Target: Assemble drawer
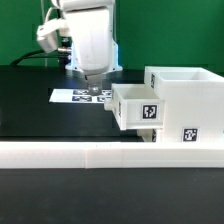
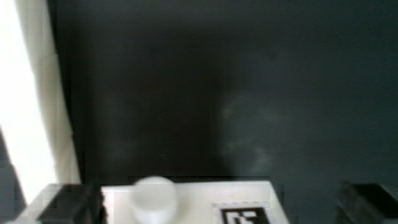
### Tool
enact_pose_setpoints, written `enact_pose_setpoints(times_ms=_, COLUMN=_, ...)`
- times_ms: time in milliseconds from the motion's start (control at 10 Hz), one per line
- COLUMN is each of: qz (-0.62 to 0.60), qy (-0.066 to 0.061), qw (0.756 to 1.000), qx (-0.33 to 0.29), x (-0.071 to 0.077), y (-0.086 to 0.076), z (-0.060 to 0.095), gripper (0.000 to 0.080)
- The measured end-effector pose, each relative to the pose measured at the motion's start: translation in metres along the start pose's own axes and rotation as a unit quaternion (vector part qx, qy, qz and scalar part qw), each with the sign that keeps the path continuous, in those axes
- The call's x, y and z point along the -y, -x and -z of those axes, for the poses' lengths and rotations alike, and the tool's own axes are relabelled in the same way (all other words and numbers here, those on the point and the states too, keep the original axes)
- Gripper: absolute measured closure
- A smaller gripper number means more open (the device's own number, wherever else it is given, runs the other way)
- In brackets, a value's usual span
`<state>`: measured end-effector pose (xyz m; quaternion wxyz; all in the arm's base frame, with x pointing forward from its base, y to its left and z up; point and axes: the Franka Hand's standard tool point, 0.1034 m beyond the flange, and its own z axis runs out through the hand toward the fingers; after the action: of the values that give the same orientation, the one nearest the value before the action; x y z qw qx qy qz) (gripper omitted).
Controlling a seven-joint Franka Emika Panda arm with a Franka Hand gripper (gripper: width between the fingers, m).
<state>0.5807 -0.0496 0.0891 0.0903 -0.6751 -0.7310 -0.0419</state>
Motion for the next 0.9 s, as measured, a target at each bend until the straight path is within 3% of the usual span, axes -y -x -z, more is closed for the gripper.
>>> enact_pose_setpoints(times_ms=300, qz=0.001, qy=0.0, qw=1.0, qx=-0.029, x=-0.013, y=0.006, z=-0.013, gripper=0.015)
enact_pose_setpoints(times_ms=600, qz=-0.014, qy=0.005, qw=0.999, qx=-0.03, x=-0.015, y=0.005, z=-0.025, gripper=0.015)
enact_pose_setpoints(times_ms=900, qz=-0.016, qy=0.006, qw=0.999, qx=-0.029, x=-0.014, y=0.007, z=-0.026, gripper=0.015)
